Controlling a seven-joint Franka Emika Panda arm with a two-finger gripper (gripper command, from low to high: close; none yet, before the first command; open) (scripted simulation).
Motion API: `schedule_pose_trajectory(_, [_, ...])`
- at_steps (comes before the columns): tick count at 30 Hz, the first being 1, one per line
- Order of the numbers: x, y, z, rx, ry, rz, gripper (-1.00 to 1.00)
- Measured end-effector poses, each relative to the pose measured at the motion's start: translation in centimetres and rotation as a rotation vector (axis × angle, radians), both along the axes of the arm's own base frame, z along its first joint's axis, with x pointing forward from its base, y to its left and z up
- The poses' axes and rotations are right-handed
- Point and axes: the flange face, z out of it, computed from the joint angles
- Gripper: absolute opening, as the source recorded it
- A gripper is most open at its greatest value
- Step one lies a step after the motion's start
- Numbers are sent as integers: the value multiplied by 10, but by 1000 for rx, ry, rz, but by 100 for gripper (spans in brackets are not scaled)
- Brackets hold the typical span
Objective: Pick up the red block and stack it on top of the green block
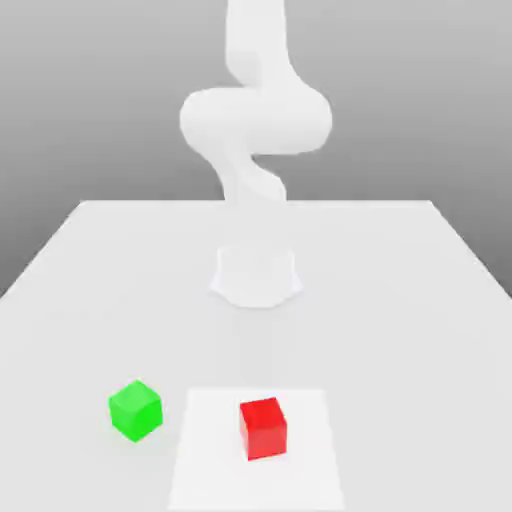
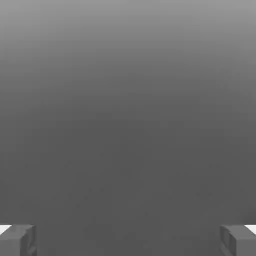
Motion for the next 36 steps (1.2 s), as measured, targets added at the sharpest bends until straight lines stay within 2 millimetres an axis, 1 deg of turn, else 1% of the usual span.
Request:
schedule_pose_trajectory(2, [26, 1, -45, -11, 74, 21, 0])
schedule_pose_trajectory(5, [52, 2, -113, -26, 178, 52, 0])
schedule_pose_trajectory(7, [64, 3, -158, -36, 246, 73, 0])
schedule_pose_trajectory(10, [72, 5, -226, -50, 348, 105, 0])
schedule_pose_trajectory(12, [72, 6, -271, -59, 415, 128, 0])
schedule_pose_trajectory(15, [64, 8, -337, -71, 517, 161, 0])
schedule_pose_trajectory(17, [52, 8, -379, -79, 585, 184, 0])
schedule_pose_trajectory(19, [37, 9, -419, -87, 652, 208, 0])
schedule_pose_trajectory(20, [30, 9, -437, -90, 682, 218, 0])
schedule_pose_trajectory(21, [26, 8, -451, -91, 696, 223, 0])
schedule_pose_trajectory(26, [23, 8, -506, -93, 711, 228, 0])
schedule_pose_trajectory(27, [22, 8, -514, -92, 711, 228, -100])
schedule_pose_trajectory(32, [22, 8, -514, -93, 712, 227, -100])
schedule_pose_trajectory(33, [21, 8, -518, -92, 712, 228, -100])
schedule_pose_trajectory(34, [22, 8, -514, -93, 712, 228, -100])
schedule_pose_trajectory(36, [23, 8, -498, -93, 712, 228, -100])
